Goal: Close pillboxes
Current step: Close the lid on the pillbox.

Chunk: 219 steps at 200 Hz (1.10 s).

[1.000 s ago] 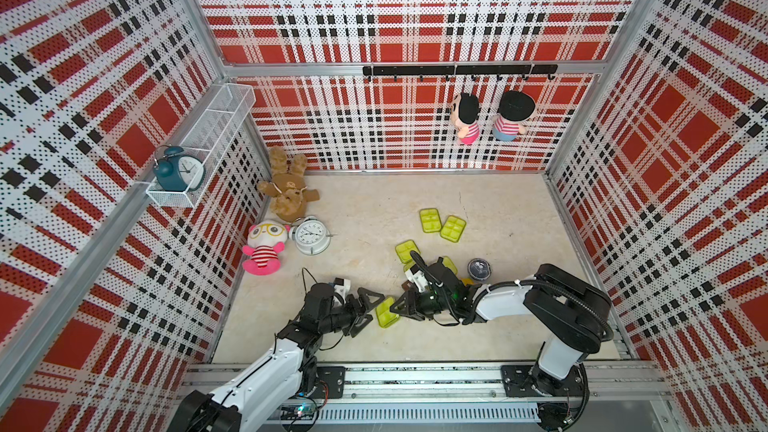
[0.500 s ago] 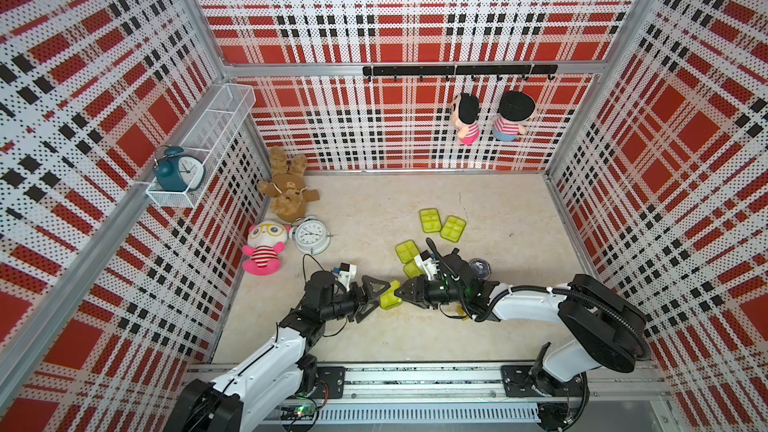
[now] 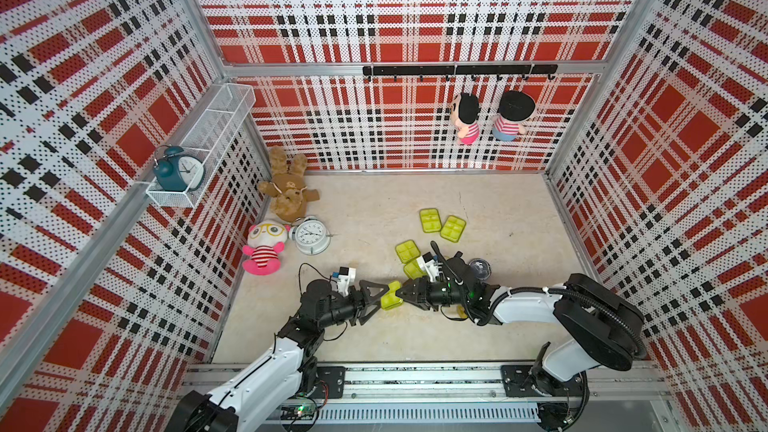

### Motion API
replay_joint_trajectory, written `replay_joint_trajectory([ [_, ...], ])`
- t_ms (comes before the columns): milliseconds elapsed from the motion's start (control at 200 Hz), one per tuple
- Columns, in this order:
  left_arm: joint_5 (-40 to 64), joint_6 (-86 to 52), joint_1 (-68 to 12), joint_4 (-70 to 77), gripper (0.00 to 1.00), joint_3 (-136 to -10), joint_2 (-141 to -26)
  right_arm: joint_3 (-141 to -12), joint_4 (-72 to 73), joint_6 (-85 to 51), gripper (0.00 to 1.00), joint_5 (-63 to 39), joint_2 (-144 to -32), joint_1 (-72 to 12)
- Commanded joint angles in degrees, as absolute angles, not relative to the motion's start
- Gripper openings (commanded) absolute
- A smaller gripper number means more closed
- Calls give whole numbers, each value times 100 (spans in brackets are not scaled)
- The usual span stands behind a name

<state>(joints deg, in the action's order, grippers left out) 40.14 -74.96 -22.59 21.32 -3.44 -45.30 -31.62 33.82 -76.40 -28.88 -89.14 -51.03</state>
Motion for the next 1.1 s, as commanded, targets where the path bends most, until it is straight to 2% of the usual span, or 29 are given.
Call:
replay_joint_trajectory([
  [0, 4039, -7696, -2293, 2452, 83, -252, -4387, -3109, 3744, -7767, 27, -2830, -8839, -5089],
  [195, 3881, -7820, -2421, 2550, 74, -464, -4336, -2962, 4155, -7949, 27, -2824, -8763, -5089],
  [361, 3842, -8075, -2517, 2982, 54, -421, -4325, -2773, 4361, -8058, 27, -2769, -8619, -5089],
  [561, 3735, -8224, -2702, 3278, 52, -417, -4321, -2570, 4438, -8120, 27, -2758, -8430, -5104],
  [922, 3563, -8192, -3037, 3542, 36, -639, -4639, -2504, 4612, -8156, 30, -2800, -8335, -5238],
  [1092, 3612, -8139, -3056, 3572, 13, -709, -4700, -2418, 4604, -8156, 35, -2760, -8224, -5247],
])
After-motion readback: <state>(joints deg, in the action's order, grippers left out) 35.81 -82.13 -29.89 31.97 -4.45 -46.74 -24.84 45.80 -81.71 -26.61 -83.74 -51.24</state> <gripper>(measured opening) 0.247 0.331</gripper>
